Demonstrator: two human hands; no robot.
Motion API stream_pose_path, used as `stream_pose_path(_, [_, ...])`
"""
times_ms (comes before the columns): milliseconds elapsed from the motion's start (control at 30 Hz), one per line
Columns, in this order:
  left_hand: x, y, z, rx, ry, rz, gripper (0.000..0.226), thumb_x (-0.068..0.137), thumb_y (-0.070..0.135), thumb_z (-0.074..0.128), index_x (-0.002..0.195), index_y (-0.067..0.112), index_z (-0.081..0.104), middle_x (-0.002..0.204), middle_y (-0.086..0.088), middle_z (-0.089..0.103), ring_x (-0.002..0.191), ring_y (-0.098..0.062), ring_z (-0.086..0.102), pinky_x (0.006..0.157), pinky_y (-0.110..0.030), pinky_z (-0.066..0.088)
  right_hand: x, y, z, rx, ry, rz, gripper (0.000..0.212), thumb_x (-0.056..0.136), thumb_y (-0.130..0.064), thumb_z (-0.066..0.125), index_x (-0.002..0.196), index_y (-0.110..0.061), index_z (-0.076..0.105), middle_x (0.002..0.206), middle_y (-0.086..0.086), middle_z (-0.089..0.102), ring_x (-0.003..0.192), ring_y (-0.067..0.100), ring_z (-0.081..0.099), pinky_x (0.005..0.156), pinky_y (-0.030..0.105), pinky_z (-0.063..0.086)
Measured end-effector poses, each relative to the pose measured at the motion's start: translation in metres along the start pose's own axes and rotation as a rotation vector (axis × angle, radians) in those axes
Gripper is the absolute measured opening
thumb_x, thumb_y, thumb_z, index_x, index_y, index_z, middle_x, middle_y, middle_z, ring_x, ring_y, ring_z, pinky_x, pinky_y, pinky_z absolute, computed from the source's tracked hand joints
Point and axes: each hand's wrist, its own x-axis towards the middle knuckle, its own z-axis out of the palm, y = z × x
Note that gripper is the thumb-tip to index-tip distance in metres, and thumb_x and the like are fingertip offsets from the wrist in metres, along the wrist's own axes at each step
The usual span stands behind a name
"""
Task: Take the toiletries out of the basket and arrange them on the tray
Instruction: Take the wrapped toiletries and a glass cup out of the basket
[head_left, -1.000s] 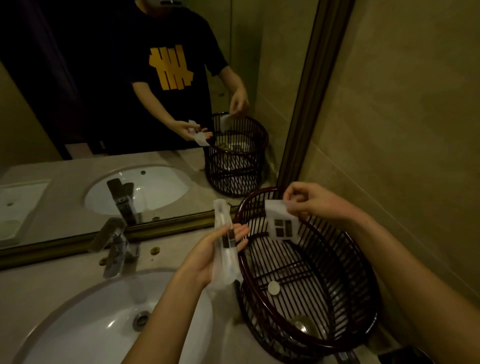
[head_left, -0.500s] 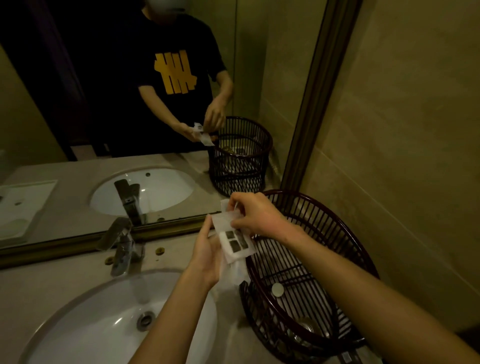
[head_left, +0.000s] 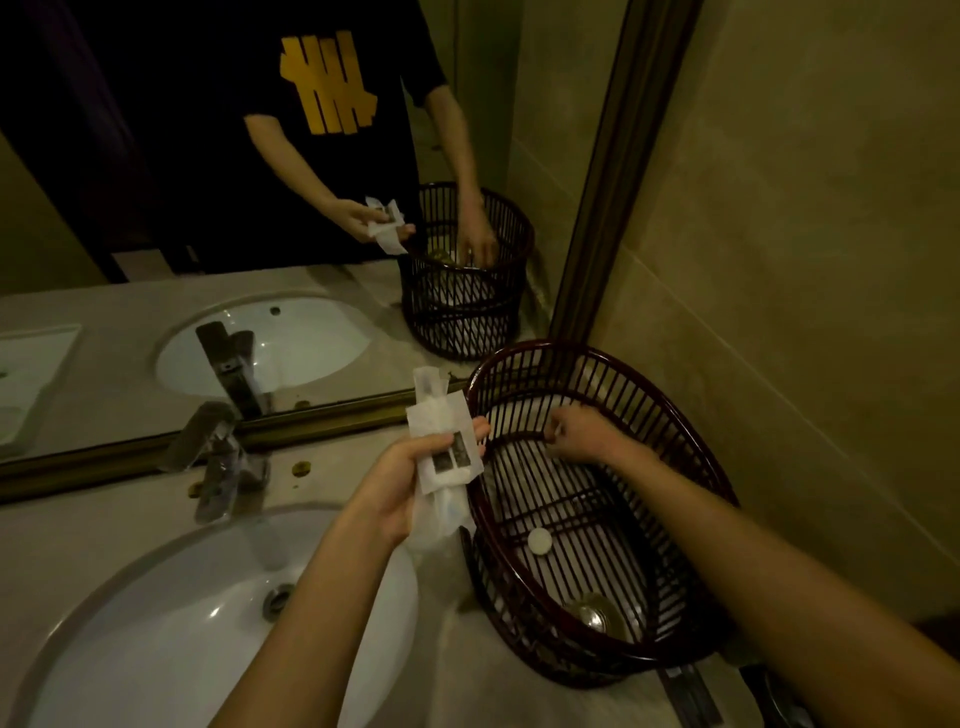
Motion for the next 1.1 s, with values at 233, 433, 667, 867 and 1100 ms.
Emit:
stream_pose_path(233, [0.0,0.0,0.0,0.029,-0.008,0.005,0.042,0.089,0.01,0.062,0.129,0.0,0.063,0.138,-0.021,0.061,0.125,-0.029,0.058,0.116,-0.048,0.036,-0.003,0.015,0.121,-0.487,-0.413,-0.169,0.066,0.094,-0.025,0.067,0.153,-0.02,0.039,0.15,0.015,0.047,0.133,0.035,0.053,0.107,0.046,0.05])
stream_pose_path(433, [0.0,-0.003,0.0,-0.001,0.03,0.053,0.043,0.092,0.019,0.064,0.132,0.003,0.061,0.134,-0.019,0.065,0.116,-0.026,0.067,0.105,-0.042,0.048,0.009,0.007,0.123,-0.566,-0.39,-0.242,0.04,0.102,-0.017,0.055,0.142,-0.012,0.056,0.142,0.017,0.057,0.128,0.035,0.059,0.109,0.045,0.05])
stream_pose_path(667, [-0.005,0.001,0.002,-0.075,0.047,0.067,0.052,0.098,0.039,0.053,0.136,0.003,0.057,0.142,-0.026,0.055,0.137,-0.036,0.047,0.12,-0.052,0.03,0.004,0.009,0.053,-0.108,-0.201,-0.081,0.013,0.1,-0.018,0.056,0.1,-0.016,0.069,0.107,0.01,0.071,0.106,0.028,0.07,0.089,0.037,0.055])
stream_pose_path(867, [-0.008,0.001,0.005,-0.097,0.049,0.053,0.06,0.098,0.048,0.047,0.135,0.002,0.058,0.148,-0.027,0.048,0.143,-0.038,0.039,0.122,-0.051,0.024,-0.045,-0.04,-0.046,0.575,0.214,-0.25,0.017,0.104,-0.025,0.057,0.11,-0.024,0.072,0.1,-0.002,0.072,0.085,0.014,0.072,0.073,0.032,0.062])
stream_pose_path(1100, [-0.011,0.001,0.007,-0.05,0.031,0.089,0.063,0.097,0.052,0.045,0.137,0.004,0.057,0.112,-0.021,0.069,0.097,-0.034,0.067,0.082,-0.046,0.057,-0.088,-0.126,-0.061,0.389,0.206,-0.493,0.013,0.093,-0.026,0.073,0.105,-0.025,0.073,0.096,-0.008,0.072,0.079,0.0,0.07,0.06,0.012,0.057])
